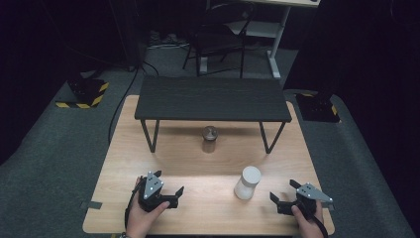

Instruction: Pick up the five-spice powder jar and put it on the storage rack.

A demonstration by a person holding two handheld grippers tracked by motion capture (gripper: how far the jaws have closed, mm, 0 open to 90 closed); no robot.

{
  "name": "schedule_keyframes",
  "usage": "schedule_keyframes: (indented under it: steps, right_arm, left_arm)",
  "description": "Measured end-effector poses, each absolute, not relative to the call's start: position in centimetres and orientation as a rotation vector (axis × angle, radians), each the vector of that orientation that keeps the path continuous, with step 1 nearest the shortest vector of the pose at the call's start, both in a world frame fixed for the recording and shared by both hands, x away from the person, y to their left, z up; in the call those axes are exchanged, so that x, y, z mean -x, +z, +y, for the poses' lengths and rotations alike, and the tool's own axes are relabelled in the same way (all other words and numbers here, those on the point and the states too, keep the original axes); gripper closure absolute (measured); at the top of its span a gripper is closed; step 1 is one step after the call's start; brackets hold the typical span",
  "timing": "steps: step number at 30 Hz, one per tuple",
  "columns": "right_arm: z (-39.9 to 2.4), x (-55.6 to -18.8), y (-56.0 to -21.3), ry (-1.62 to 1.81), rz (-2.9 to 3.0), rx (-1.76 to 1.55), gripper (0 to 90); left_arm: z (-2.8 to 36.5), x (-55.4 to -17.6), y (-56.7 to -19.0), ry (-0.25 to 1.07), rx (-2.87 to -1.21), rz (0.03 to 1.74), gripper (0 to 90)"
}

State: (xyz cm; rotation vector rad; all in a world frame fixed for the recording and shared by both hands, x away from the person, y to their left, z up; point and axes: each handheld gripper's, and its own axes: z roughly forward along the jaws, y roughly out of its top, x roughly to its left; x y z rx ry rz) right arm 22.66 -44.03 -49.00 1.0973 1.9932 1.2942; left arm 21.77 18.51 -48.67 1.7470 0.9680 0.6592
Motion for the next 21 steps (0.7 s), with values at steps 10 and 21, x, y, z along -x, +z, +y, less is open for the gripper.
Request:
schedule_keyframes:
  steps: [10,21]
  right_arm:
    - [-44.2,-22.6,-49.1,1.305,1.989,-1.099,0.2]
    - [-44.2,-22.7,-49.1,1.307,1.992,-1.096,0.2]
  left_arm:
    - [16.9,-23.9,-47.9,0.685,-1.734,0.927,0.7]
    - [14.2,-27.8,-47.9,0.669,-1.710,0.906,0.7]
